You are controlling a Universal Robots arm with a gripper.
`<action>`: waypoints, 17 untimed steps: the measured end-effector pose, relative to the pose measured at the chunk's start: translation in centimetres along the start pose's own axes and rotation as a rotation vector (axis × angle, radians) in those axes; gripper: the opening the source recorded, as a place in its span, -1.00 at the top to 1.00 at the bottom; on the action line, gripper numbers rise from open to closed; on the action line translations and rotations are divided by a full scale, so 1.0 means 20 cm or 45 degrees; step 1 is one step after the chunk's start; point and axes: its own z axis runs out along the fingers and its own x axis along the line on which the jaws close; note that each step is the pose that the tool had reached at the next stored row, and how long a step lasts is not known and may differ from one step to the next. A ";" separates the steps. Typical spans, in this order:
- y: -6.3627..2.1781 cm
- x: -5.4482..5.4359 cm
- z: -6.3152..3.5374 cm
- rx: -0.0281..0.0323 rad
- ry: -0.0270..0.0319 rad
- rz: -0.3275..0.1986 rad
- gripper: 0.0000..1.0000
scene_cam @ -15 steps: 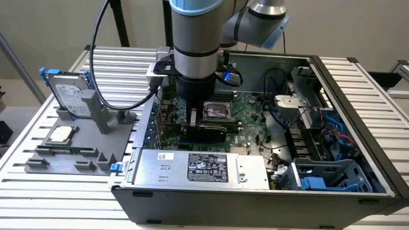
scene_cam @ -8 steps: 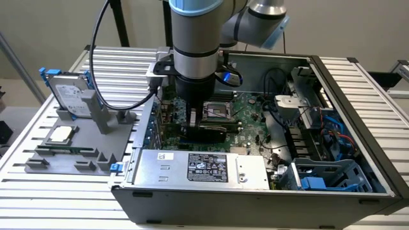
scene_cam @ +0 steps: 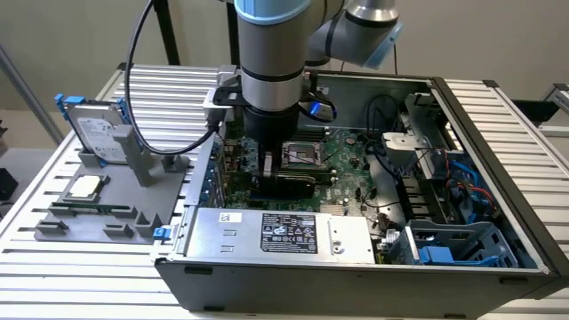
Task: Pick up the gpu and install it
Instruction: 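Insert the gpu into the slot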
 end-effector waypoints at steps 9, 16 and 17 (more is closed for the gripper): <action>-0.002 0.00 -0.150 -0.0001 0.0001 -0.002 1.00; -0.003 0.00 -0.274 -0.0002 0.0000 -0.004 1.00; -0.003 0.00 -0.279 -0.0002 0.0001 -0.005 1.00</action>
